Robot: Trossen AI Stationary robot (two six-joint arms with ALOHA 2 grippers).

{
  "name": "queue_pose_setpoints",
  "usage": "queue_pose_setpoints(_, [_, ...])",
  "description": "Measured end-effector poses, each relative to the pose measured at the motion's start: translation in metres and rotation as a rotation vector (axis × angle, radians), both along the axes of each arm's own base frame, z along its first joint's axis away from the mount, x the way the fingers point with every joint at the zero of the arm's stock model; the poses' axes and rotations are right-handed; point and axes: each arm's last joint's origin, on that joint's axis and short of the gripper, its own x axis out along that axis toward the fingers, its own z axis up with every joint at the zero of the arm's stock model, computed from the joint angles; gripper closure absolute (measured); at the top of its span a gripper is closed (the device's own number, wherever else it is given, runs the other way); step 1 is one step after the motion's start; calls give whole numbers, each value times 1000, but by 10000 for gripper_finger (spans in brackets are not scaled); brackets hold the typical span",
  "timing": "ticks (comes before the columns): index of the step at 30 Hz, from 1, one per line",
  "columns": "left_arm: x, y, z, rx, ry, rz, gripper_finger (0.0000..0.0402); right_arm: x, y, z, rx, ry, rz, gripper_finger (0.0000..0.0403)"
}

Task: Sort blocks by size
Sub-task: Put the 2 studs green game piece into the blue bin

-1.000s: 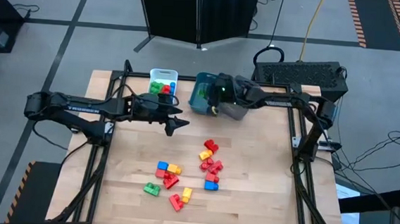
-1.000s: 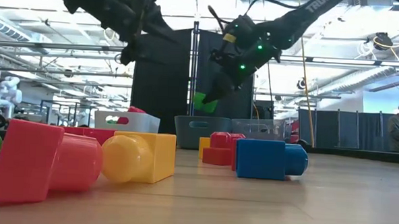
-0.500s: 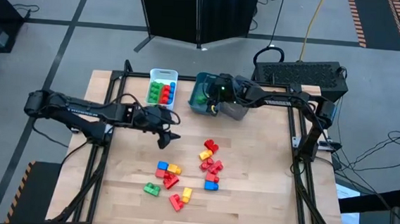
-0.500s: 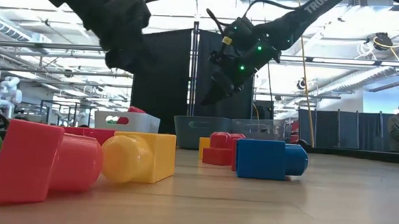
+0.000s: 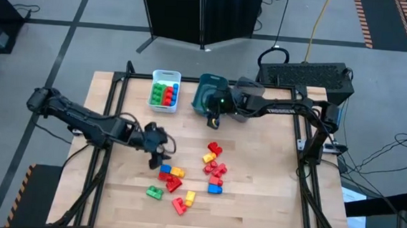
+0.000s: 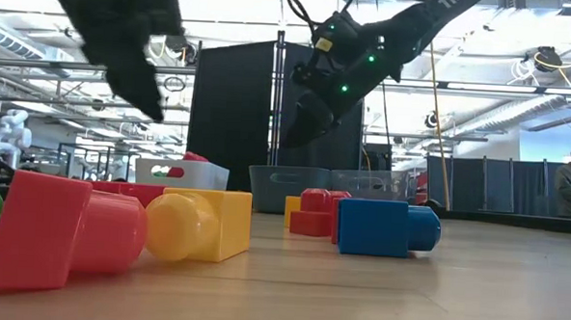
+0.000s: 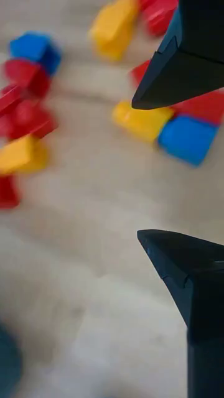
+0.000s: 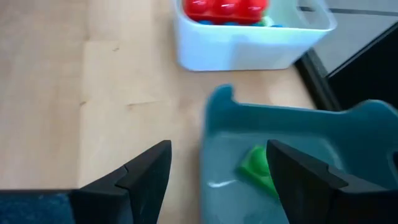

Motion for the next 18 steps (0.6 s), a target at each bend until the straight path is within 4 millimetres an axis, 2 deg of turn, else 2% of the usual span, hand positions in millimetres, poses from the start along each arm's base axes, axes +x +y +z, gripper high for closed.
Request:
queue_pose_setpoints(10, [-32,-65,-8,-228,109,-141,118,11,43,0,25,-7,93,154])
queue_pose_setpoints(14, [-40,-78,-13,-186,97,-151,118,16,59,2,32,-33,126,154])
queue_pose_setpoints(18, [-39,-88,-23,-88,95,-275,118,20,73,5,36,-71,156,154])
